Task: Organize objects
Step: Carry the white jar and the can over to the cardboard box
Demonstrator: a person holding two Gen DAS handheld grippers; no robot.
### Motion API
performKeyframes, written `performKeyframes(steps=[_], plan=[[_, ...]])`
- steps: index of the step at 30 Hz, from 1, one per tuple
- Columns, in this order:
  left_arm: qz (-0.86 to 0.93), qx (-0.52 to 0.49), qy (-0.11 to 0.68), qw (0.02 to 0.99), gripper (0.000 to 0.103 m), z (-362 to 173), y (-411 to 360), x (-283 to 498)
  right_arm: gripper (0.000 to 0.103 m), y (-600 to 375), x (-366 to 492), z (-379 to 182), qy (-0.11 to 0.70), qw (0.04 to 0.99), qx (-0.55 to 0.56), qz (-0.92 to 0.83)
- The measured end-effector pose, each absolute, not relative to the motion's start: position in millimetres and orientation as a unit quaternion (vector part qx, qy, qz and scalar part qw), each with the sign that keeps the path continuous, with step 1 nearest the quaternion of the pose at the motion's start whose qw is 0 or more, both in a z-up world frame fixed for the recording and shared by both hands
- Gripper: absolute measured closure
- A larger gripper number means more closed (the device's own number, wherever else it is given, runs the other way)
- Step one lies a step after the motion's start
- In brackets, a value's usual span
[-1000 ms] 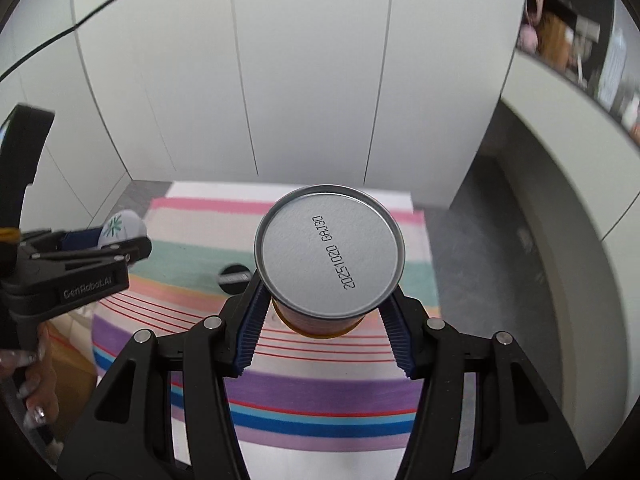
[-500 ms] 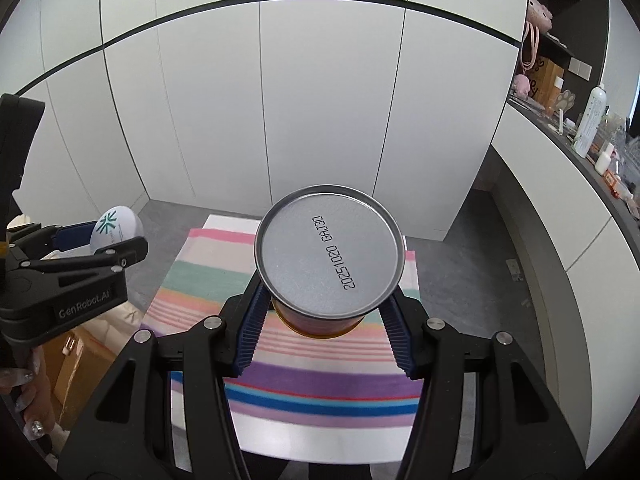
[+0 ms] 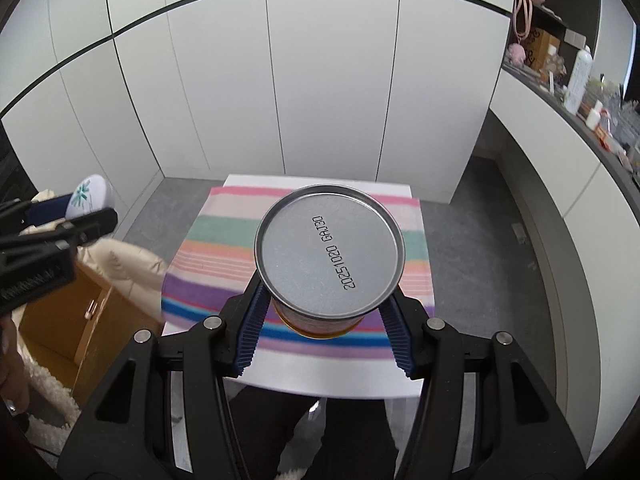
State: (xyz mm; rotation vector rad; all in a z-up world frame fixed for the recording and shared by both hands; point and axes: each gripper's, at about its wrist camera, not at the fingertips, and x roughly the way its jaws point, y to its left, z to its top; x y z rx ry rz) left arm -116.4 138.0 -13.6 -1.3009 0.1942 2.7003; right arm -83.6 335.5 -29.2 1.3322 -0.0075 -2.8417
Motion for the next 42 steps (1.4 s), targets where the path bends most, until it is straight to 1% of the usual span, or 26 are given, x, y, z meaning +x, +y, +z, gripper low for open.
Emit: performKeyframes(steps=[5, 12, 20, 30, 42], plan=[[0.901, -0.42, 0.072, 0.075, 0.045, -12, 131, -82, 0.046, 336, -44, -40, -0.01, -0.005, 0.437, -0.899], [0.88, -0.457, 0.076, 0.107, 0.045, -43, 137, -52, 0.046, 340, 1, -69, -0.025, 0.008, 0.47, -0.882], [0.875, -0.471, 0.064, 0.091, 0.045, -63, 115, -52, 0.046, 334, 9, -81, -0.017, 0.002, 0.479, -0.878], [0.873, -0.486, 0.025, 0.017, 0.045, -81, 37, -58, 0.046, 275, -16, -72, 0.018, 0.044, 0.47, -0.882], [0.859, -0.499, -0.034, -0.11, 0.045, -104, -93, -33, 0.046, 150, -35, -76, 0.076, 0.159, 0.458, -0.871]])
